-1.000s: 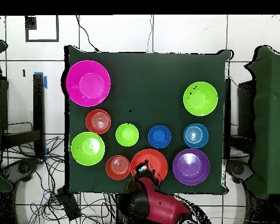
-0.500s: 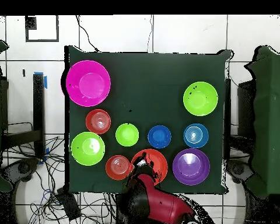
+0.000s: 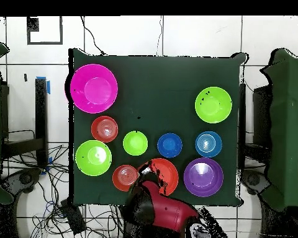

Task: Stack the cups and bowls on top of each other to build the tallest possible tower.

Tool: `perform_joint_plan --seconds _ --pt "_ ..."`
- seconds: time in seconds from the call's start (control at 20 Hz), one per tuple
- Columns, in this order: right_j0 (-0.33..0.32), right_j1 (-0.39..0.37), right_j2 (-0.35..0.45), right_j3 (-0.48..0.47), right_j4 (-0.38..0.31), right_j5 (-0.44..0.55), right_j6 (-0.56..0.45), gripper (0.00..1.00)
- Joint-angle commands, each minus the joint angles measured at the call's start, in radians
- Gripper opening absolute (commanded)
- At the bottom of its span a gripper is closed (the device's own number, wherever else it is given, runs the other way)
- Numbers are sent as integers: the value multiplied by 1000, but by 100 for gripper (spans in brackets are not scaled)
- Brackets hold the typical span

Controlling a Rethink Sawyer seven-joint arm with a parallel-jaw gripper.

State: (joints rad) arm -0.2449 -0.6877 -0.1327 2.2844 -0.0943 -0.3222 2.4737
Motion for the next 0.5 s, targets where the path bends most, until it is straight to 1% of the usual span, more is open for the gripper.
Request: perform_joint_plan --seconds 0.05,0.3,0.45,0.5 --pt "46 133 24 -150 99 18 107 100" --pt "62 172 8 -184 121 30 100 100" --pt "84 187 -18 -194 140 70 86 100" --pt "87 192 -22 -195 149 67 92 100"
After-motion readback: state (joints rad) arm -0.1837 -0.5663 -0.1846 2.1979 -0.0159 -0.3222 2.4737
